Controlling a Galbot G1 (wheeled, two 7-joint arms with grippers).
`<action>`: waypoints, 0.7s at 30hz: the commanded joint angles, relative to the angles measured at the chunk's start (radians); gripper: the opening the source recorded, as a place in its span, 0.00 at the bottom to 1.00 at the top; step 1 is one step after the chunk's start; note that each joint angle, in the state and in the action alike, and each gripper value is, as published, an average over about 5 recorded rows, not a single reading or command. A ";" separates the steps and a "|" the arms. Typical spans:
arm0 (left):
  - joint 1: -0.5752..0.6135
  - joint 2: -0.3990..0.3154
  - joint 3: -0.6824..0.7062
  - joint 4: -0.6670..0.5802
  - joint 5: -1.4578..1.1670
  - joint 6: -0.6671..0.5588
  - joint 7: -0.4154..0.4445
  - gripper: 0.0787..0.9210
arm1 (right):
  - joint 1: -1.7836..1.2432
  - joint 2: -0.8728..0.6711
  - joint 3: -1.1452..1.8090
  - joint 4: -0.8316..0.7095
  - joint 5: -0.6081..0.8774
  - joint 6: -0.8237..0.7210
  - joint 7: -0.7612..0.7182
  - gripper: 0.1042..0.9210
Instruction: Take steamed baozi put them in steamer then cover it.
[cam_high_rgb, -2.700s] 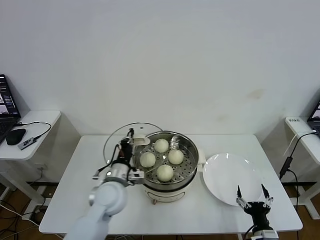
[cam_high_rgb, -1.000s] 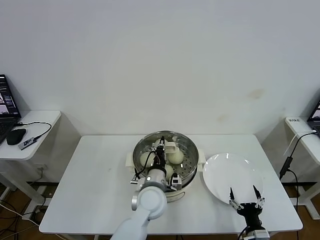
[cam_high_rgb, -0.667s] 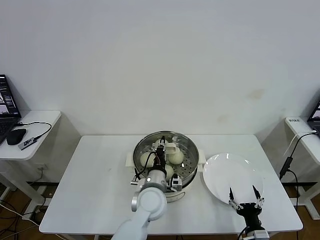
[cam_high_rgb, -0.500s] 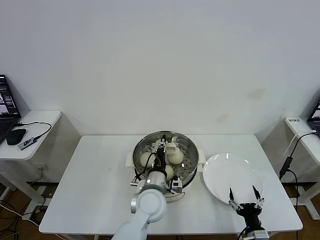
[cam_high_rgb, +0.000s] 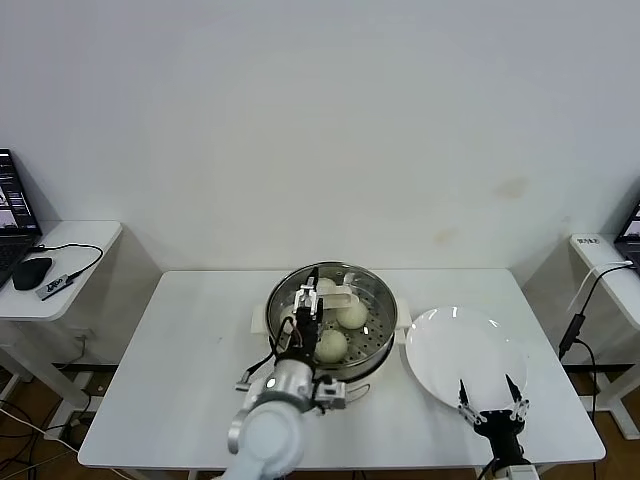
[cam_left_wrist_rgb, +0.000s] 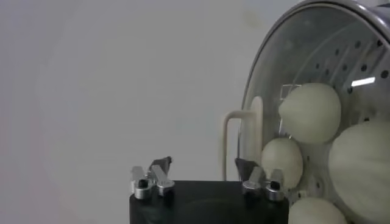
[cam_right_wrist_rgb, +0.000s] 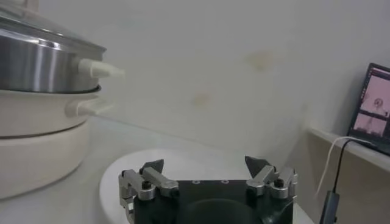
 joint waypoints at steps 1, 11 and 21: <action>0.370 0.135 -0.166 -0.338 -0.540 -0.136 -0.232 0.88 | -0.018 -0.024 0.000 0.008 0.013 0.004 0.000 0.88; 0.627 0.141 -0.588 -0.207 -1.642 -0.552 -0.510 0.88 | -0.028 -0.038 -0.025 0.024 0.030 -0.010 -0.020 0.88; 0.797 0.084 -0.619 -0.077 -1.606 -0.664 -0.536 0.88 | -0.163 -0.164 -0.077 0.135 0.195 -0.061 -0.082 0.88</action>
